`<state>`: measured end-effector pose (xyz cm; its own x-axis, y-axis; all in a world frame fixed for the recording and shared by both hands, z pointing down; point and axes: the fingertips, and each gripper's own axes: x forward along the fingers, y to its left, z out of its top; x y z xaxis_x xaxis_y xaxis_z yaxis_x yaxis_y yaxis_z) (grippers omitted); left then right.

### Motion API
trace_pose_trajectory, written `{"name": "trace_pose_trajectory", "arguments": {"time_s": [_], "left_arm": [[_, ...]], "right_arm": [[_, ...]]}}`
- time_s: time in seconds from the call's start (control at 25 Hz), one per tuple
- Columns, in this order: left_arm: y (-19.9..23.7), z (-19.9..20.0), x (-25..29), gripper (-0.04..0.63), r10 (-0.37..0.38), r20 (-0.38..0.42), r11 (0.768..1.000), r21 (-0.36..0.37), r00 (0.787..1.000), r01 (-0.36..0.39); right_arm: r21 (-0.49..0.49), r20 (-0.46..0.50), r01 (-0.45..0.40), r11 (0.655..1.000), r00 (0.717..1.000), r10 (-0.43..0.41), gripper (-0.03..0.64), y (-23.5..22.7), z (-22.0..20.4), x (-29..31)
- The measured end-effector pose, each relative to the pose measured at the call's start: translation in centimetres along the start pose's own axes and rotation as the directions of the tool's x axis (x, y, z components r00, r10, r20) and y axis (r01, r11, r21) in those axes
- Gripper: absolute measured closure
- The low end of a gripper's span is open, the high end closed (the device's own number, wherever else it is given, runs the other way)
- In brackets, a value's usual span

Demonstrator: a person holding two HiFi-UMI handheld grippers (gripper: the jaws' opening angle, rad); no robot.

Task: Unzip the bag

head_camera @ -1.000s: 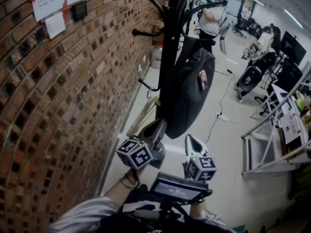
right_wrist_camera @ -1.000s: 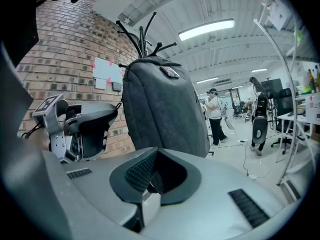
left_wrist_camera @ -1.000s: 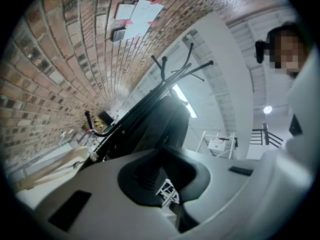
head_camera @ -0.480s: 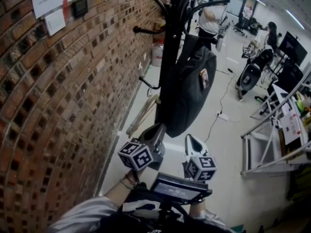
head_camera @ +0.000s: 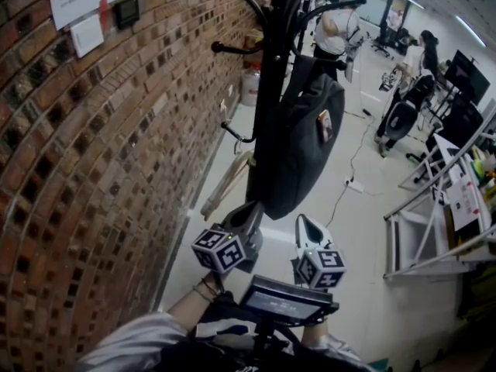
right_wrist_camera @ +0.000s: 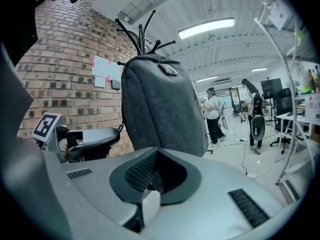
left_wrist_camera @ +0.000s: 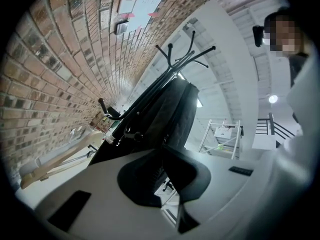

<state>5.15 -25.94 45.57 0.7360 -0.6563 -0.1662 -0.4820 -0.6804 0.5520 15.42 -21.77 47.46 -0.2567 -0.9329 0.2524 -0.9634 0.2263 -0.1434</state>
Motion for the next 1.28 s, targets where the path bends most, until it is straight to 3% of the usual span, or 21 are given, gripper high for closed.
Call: {"name": "trace_pose_trajectory", "arguments": {"time_s": [0.6,0.88,1.28], "left_arm": [[1.2,-2.4,0.2,0.584,0.022,-0.053,0.999,-0.027,0.998,-0.024],[2.1,-4.1,0.2,0.583,0.054,-0.124,0.998,-0.032,0.991,-0.058],[2.8,-5.0,0.6,0.583,0.055,-0.122,0.998,-0.036,0.991,-0.06]], "right_arm": [[-0.006,-0.008,-0.003,1.0,1.0,0.003,0.627,0.1,-0.4,0.4],[0.008,-0.002,-0.012,1.0,1.0,0.012,0.627,0.5,-0.2,0.6],[-0.009,-0.007,0.001,1.0,1.0,-0.001,0.627,-0.2,-0.2,0.6]]}}
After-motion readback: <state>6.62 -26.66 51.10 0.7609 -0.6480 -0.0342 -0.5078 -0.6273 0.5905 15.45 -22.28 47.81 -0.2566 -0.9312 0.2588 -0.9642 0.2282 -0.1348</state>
